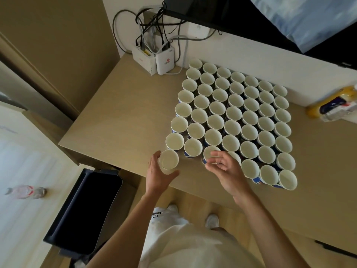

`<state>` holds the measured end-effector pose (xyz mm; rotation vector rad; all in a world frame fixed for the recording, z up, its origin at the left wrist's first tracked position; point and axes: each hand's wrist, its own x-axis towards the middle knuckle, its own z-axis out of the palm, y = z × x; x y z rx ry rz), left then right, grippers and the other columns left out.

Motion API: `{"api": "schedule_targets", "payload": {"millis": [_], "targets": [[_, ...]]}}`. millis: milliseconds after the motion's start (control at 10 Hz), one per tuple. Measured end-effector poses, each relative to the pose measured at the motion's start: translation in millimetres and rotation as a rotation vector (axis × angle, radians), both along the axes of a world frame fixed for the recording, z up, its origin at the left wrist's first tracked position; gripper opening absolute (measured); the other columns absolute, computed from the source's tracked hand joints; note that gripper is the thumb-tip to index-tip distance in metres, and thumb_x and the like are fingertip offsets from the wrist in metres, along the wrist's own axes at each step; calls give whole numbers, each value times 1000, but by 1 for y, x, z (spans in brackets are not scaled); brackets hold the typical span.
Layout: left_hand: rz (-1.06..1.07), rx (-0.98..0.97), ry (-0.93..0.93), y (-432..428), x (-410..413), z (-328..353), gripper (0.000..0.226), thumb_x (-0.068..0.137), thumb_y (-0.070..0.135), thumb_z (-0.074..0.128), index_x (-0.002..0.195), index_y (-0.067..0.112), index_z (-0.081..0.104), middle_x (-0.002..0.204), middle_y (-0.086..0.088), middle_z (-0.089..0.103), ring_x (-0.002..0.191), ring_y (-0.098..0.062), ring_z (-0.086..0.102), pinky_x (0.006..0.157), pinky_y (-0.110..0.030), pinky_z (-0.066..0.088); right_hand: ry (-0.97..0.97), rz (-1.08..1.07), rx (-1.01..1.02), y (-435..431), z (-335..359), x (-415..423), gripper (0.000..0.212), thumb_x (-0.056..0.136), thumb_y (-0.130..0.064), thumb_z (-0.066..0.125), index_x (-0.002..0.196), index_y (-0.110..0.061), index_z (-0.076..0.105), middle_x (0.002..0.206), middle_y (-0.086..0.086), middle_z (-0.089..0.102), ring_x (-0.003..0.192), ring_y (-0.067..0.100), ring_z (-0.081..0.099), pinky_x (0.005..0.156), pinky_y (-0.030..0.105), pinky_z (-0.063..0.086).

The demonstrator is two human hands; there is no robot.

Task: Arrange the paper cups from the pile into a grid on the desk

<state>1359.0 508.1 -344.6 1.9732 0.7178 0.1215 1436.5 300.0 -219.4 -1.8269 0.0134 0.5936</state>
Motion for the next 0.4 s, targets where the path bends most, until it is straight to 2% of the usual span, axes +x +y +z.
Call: {"api": "schedule_targets", "payload": {"millis": [100, 200, 300, 400], "targets": [[48, -4, -7, 7, -15, 14, 104, 58, 57, 88, 143, 24, 38, 138, 6, 51, 127, -12, 45, 102, -31, 38, 13, -41, 0, -6, -2, -5, 34, 88, -13, 76, 118, -19, 61, 107, 2, 72, 99, 13, 70, 81, 19, 49], [83, 55, -95, 5, -19, 37, 98, 62, 68, 78, 141, 24, 40, 137, 9, 50, 126, -6, 41, 103, -30, 35, 10, -82, -19, -18, -4, -8, 35, 87, -15, 77, 117, -21, 62, 106, 1, 73, 99, 12, 69, 83, 23, 49], [24, 124, -234, -8, -10, 70, 84, 71, 61, 74, 138, 21, 43, 136, 9, 51, 123, -5, 42, 100, -29, 36, -54, -115, -45, -32, 1, -9, 36, 86, -15, 78, 118, -19, 62, 105, 1, 73, 96, 9, 69, 89, 30, 53], [-92, 22, -372, -40, 7, 106, 68, 78, 53, 72, 132, 19, 49, 130, 8, 58, 119, -8, 55, 96, -23, 43, -170, -189, -23, -52, 12, -11, 38, 85, -14, 79, 119, -18, 61, 108, -1, 71, 95, 7, 70, 83, 27, 55]]}}
